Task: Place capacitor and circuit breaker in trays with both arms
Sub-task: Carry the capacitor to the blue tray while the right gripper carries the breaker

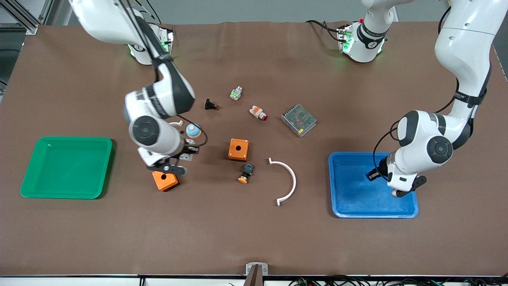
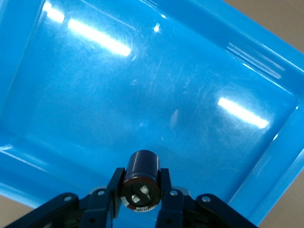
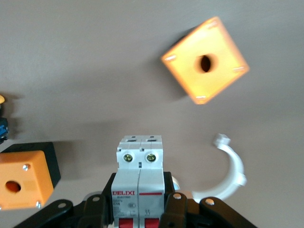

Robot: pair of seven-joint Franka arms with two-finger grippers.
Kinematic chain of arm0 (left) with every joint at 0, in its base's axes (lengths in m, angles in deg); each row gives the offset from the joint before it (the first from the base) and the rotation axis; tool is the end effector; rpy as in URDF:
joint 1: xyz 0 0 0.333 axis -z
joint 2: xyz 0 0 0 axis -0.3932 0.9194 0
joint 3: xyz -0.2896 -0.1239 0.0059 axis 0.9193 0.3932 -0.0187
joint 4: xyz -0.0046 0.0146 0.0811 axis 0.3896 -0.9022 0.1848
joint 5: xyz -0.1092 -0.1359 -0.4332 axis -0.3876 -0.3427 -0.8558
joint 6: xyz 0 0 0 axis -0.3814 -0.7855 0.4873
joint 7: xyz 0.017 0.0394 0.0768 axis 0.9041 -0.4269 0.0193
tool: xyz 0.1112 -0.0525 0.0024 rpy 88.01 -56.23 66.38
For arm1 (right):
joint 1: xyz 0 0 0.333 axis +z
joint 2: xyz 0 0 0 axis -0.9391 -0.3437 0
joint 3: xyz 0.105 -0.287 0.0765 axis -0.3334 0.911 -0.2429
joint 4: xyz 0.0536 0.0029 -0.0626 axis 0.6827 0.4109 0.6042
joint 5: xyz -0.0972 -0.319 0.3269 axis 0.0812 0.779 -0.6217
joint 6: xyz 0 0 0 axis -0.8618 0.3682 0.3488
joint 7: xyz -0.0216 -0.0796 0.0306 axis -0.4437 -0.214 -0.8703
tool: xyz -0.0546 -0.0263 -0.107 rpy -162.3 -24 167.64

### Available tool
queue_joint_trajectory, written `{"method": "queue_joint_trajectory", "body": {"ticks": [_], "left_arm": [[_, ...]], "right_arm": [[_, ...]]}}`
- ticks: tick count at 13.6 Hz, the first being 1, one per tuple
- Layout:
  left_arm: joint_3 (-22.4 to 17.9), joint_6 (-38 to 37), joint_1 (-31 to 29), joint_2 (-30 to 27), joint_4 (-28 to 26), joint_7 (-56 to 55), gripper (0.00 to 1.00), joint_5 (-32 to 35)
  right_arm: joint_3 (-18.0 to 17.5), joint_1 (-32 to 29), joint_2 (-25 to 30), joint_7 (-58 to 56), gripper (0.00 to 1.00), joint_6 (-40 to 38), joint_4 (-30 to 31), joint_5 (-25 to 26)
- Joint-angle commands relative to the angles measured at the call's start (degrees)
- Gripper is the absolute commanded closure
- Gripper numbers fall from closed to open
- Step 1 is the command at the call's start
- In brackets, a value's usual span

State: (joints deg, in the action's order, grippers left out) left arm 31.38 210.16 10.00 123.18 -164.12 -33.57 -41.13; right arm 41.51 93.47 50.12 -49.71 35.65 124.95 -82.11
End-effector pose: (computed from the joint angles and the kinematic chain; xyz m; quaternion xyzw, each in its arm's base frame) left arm 0.7020 -0.0816 0.1646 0.9691 0.2415 -0.0293 0.0400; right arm 0.6700 0.2641 0.3062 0.9902 -0.0940 -0.1023 0.0141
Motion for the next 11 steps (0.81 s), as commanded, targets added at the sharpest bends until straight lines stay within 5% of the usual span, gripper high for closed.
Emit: {"method": "queue_joint_trajectory", "body": {"ticks": [1,4,5,7,11], "left_arm": [[-1.0,-1.1,0.6,2.8,4.3,0.2,0.88,1.4],[-1.0,-1.1,0.7,4.8,4.7,0.4,0.69,7.0],[-1.0,-1.1,0.4,5.4,5.2,0.4,0.56,9.3],[-1.0,-1.2,0.1,5.1,5.8,0.4,0.0,9.9],[0.2,-7.6,1.0,0.9,7.6,0.6,0.0,10.1]], "right_arm": [[-0.6,-6.7,0.3,-6.0,0.75,-9.8,-7.7,0.3],[-0.6,-15.6,0.3,-17.9,0.75,-13.3,-10.6,2.8],[-0.6,-18.6,0.1,-22.3,0.75,-13.2,-10.6,5.0],[-0.6,-25.4,-0.5,-30.8,0.75,-11.8,-10.4,6.0],[-0.6,-34.0,-2.5,-41.4,0.75,-5.4,-8.1,7.3]]}}
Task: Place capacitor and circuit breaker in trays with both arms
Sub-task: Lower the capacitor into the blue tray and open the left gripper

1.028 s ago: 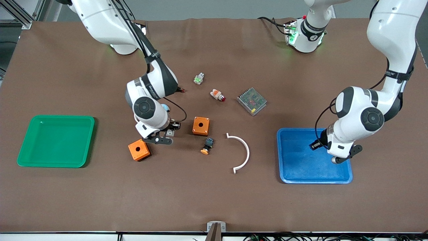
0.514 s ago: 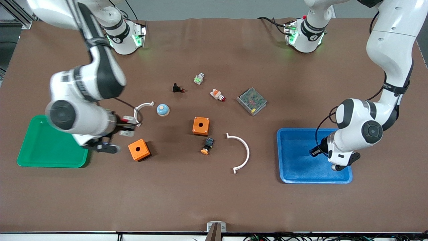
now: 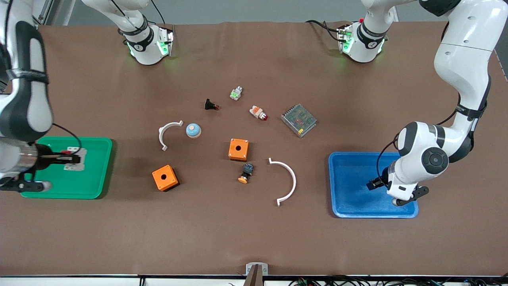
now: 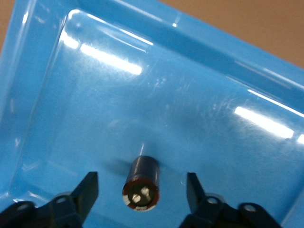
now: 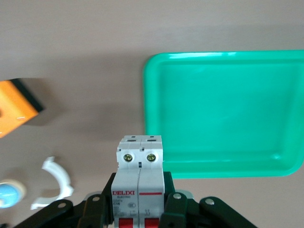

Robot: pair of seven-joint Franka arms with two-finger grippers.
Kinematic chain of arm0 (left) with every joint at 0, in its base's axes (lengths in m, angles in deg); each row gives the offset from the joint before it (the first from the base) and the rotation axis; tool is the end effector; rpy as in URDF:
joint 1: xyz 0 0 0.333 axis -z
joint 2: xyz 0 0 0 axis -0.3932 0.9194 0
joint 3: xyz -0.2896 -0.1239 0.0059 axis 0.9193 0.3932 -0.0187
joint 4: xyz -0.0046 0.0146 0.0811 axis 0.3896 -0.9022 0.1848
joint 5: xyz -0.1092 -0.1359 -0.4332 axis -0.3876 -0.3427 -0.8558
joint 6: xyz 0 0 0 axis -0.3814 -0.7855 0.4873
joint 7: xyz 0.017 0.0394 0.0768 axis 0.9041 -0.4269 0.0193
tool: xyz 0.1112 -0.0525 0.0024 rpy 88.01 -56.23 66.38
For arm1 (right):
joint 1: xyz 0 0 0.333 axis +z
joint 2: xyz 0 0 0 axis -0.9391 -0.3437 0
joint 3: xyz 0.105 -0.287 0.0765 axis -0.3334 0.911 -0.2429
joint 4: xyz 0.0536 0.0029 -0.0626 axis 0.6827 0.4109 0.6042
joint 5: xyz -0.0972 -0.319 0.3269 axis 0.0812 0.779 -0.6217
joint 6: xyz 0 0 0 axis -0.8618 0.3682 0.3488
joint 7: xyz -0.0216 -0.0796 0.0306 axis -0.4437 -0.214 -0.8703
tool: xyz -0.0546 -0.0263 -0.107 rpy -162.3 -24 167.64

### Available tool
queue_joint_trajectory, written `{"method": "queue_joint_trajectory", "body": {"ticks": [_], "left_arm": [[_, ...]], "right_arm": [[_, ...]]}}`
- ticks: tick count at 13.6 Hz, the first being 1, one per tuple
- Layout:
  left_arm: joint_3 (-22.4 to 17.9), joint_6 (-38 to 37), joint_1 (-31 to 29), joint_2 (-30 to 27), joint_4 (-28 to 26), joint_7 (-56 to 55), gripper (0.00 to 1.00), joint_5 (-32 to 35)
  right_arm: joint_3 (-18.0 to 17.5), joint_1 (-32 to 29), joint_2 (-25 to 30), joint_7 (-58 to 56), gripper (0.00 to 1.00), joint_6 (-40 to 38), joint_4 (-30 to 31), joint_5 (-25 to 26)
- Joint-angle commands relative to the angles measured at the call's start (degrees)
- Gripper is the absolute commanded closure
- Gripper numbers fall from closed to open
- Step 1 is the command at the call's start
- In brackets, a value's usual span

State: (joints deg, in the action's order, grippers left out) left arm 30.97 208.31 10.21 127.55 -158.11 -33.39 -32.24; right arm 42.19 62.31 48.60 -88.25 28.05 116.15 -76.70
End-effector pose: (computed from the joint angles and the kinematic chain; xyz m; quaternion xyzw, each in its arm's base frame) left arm 0.7275 -0.0691 0.1571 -0.9798 -0.2000 0.0070 0.0052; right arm 0.7263 -0.1388 0.3579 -0.9945 0.0183 0.1028 0.0012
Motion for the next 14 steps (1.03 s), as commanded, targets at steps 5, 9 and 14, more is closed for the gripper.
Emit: {"method": "queue_joint_trajectory", "body": {"ticks": [5,9,14], "left_arm": [[6.1,-26.8,0.7,-7.1,15.8,7.5,0.0,1.1],[6.0,-32.2,0.1,-15.1,17.3,17.0,0.0,0.3],[5.6,-43.0,-2.2,-27.1,17.4,25.2,0.0,-7.0]], "right_arm": [[-1.3,-9.5,-7.0,-11.9,0.75,13.1,1.7,3.5],[-1.3,-10.7,-11.2,-12.6,0.75,20.0,1.7,3.3],[-1.4,-12.4,-12.0,-12.0,0.75,25.6,6.8,2.8]]}}
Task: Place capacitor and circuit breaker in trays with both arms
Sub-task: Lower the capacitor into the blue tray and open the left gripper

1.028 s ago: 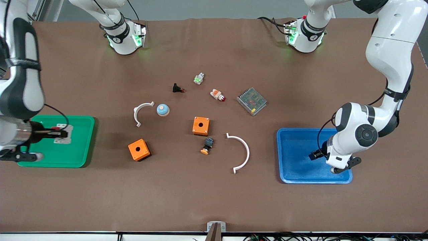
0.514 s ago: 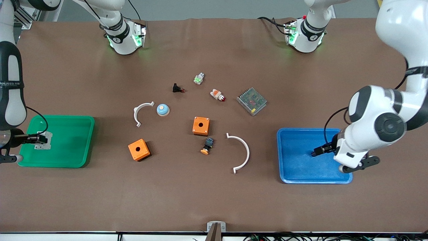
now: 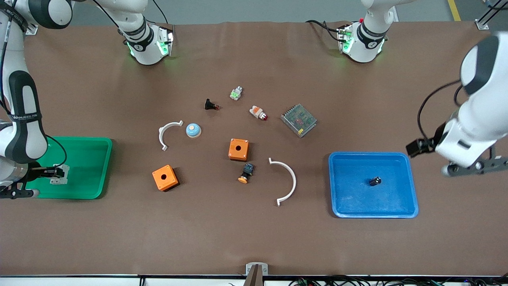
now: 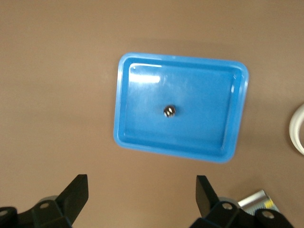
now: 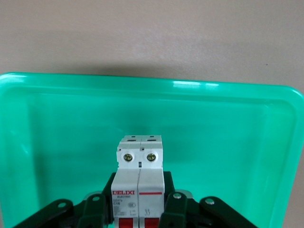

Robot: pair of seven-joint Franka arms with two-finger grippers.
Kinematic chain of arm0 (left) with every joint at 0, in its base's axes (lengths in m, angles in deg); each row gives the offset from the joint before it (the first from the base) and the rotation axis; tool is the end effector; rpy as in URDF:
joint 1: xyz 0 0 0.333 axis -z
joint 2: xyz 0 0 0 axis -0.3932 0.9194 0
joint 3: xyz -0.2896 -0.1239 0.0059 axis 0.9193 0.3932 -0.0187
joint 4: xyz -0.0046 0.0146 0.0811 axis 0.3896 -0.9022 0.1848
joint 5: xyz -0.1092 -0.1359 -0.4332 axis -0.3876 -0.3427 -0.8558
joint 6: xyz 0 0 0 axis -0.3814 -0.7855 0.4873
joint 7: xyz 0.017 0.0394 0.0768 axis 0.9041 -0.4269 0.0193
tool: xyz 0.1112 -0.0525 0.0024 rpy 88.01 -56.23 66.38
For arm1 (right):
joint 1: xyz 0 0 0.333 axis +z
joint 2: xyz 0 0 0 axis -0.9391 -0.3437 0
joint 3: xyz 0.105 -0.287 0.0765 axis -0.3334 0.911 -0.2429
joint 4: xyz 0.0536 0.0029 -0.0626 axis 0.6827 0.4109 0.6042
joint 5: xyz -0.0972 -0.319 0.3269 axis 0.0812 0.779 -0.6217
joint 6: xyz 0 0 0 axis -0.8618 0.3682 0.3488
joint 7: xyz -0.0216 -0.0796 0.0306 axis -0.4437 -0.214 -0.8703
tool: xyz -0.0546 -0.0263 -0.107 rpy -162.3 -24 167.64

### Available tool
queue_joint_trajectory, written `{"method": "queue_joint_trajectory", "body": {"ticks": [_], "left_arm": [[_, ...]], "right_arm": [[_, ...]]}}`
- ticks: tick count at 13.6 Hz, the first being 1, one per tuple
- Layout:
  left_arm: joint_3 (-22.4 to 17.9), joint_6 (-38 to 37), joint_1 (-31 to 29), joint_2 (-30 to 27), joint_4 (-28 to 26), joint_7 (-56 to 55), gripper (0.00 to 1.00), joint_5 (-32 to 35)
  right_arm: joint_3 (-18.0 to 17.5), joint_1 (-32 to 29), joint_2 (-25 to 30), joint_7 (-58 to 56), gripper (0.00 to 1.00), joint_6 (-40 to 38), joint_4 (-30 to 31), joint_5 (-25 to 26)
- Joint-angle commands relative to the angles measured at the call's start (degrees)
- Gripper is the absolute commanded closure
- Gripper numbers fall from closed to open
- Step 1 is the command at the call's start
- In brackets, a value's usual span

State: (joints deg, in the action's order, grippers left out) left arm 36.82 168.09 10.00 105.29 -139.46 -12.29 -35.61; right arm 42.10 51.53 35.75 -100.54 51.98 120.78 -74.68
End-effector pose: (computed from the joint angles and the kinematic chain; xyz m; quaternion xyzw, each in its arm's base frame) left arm 0.7035 -0.0928 0.5509 -0.9975 -0.0371 -0.0002 0.0603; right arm 0.7041 -0.2808 0.1770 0.9983 0.0106 -0.0554 0.0173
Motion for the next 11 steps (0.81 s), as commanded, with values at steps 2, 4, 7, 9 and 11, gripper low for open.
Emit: {"method": "queue_joint_trajectory", "body": {"ticks": [2,4,7,9,11], "left_arm": [[-0.1,-5.1,-4.4,-8.3,-1.5,8.0,0.0,-5.3],[-2.1,-6.8,-4.0,-10.9,-2.0,11.0,0.0,-7.3],[-15.5,-7.0,6.3,-15.7,-6.5,15.4,0.0,-12.8],[-21.7,-6.8,13.3,-17.9,-9.1,15.2,0.0,-12.9],[-21.7,-6.8,13.3,-18.3,-9.9,15.1,0.0,-13.5]], "right_arm": [[-1.3,-1.9,0.9,0.3,0.74,2.0,3.8,0.6],[-1.3,-2.2,1.0,0.3,0.73,4.2,5.8,0.6],[-1.3,-2.3,1.2,0.3,0.71,4.6,6.6,0.6],[-1.3,-2.3,1.4,0.3,0.48,4.6,6.8,0.6],[-1.3,-2.2,2.0,0.2,0.0,4.0,6.7,0.6]]}}
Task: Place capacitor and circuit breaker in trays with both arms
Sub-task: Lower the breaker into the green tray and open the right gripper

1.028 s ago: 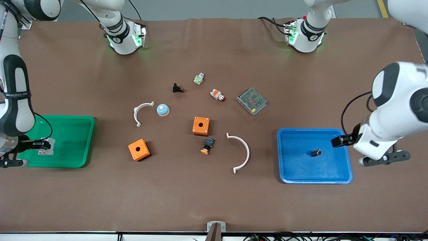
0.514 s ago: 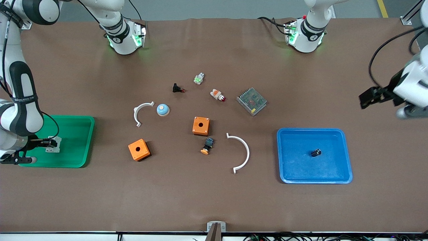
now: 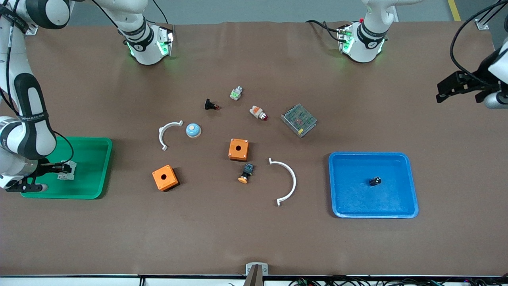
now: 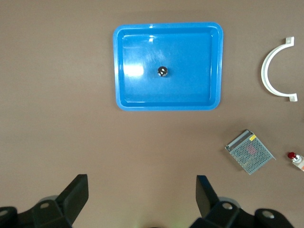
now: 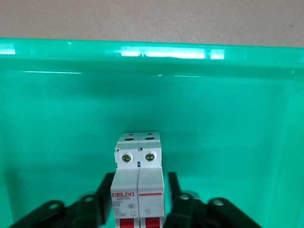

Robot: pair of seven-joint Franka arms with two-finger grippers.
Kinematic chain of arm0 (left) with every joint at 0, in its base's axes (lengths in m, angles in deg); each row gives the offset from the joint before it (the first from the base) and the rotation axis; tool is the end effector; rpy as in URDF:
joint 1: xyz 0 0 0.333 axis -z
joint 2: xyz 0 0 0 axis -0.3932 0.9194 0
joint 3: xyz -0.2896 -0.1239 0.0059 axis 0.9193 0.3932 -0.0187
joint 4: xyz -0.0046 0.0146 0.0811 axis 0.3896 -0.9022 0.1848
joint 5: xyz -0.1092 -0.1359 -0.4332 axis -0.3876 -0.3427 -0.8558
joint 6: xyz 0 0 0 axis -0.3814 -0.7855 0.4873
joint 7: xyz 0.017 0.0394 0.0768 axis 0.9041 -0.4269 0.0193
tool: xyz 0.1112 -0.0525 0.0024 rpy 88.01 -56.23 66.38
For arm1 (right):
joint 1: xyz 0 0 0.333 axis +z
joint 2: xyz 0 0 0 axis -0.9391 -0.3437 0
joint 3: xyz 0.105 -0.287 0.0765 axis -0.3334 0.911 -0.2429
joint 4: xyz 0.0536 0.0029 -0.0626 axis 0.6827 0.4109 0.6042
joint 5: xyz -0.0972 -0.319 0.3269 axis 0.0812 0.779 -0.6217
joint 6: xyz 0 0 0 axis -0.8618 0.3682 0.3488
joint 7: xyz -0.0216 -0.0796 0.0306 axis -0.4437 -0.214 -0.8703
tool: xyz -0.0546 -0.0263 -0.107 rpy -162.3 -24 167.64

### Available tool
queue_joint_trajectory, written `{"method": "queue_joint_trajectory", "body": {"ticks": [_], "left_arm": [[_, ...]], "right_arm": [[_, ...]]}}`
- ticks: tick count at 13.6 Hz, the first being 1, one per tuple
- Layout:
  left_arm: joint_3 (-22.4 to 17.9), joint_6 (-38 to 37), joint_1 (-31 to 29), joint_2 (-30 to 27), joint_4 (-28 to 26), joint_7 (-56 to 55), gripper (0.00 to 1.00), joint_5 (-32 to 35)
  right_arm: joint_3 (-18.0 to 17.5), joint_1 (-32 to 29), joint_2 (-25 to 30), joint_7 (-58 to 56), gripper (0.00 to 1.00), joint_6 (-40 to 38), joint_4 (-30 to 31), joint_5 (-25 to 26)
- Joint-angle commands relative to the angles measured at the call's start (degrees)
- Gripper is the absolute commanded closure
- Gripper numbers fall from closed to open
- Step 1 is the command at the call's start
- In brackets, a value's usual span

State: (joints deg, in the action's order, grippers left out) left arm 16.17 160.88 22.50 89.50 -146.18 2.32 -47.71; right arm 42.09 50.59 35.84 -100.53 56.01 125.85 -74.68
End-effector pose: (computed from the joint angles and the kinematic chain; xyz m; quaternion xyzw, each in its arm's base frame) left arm 0.6195 -0.0485 0.6434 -0.9996 0.0212 0.0120 0.0154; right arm 0.6781 -0.2847 0.1409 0.9979 0.0034 -0.0629 0.0128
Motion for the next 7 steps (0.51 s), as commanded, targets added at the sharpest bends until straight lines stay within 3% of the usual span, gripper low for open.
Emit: {"method": "queue_joint_trajectory", "body": {"ticks": [1,7], "left_arm": [[-1.0,0.6,0.5,-3.3,-4.2,0.5,0.0,-2.3],[-1.1,3.3,0.3,-2.4,-4.1,0.0,0.0,-2.6]], "right_arm": [[-1.3,-1.0,3.1,0.3,0.0,-0.5,1.6,0.6],[-1.6,3.4,13.9,5.6,0.0,-13.8,1.6,0.6]]}}
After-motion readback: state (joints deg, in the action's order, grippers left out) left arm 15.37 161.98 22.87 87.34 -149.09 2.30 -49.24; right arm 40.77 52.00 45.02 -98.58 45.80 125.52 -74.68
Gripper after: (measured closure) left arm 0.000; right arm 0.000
